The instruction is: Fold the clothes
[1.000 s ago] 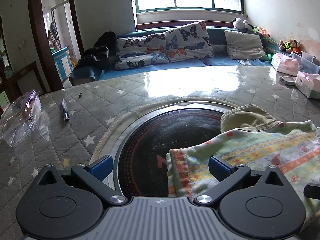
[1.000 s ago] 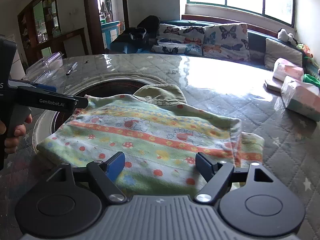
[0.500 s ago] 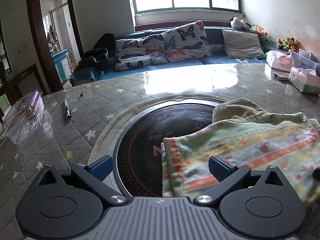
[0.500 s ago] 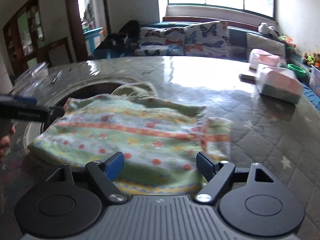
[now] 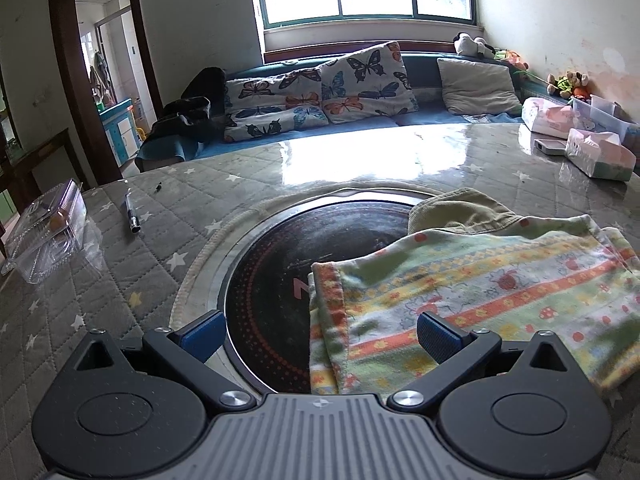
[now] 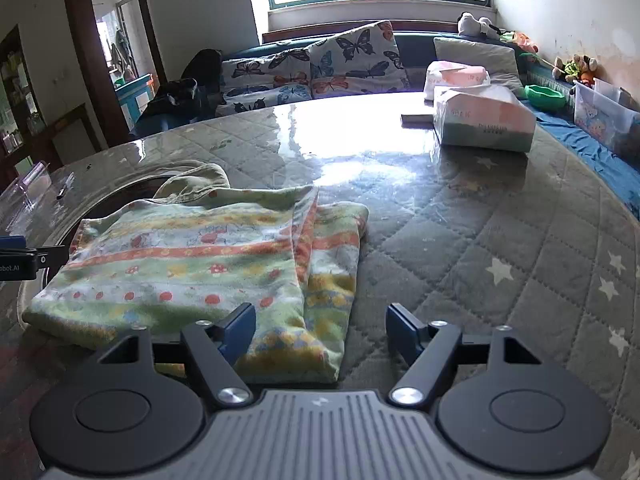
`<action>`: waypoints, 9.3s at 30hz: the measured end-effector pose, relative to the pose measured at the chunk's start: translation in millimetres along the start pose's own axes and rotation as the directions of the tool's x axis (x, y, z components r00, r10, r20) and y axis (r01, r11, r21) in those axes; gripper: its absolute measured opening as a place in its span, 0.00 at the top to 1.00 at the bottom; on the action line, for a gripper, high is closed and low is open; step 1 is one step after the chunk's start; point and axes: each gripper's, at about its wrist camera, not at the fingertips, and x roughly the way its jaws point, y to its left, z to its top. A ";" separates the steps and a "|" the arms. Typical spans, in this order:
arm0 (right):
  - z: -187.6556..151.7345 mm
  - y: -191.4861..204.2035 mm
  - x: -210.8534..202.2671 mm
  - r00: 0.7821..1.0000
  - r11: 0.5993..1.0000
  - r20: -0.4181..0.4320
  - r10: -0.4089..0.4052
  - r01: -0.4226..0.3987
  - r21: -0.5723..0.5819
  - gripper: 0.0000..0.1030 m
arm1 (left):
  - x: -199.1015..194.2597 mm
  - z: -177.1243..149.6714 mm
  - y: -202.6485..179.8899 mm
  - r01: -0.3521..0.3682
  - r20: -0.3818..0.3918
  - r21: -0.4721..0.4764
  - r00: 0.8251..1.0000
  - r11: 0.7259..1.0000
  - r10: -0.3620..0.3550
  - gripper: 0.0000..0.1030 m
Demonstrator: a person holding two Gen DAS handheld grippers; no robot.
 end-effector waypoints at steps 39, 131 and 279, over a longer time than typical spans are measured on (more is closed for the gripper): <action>-1.8 9.9 0.1 0.999 0.999 0.016 0.049 -0.049 0.013 0.84 | -7.3 -26.8 8.9 0.261 -0.084 -0.124 0.959 0.957 -0.272 0.15; 22.1 41.1 0.5 0.995 0.987 0.025 0.093 -0.089 -0.133 0.56 | 31.9 23.0 -62.7 0.397 -0.056 0.063 0.917 0.915 -0.394 0.35; 8.5 -43.8 6.0 0.998 0.997 0.050 -0.027 0.023 0.079 0.59 | 29.4 5.6 -23.3 0.450 -0.118 -0.466 0.821 0.761 -0.558 0.40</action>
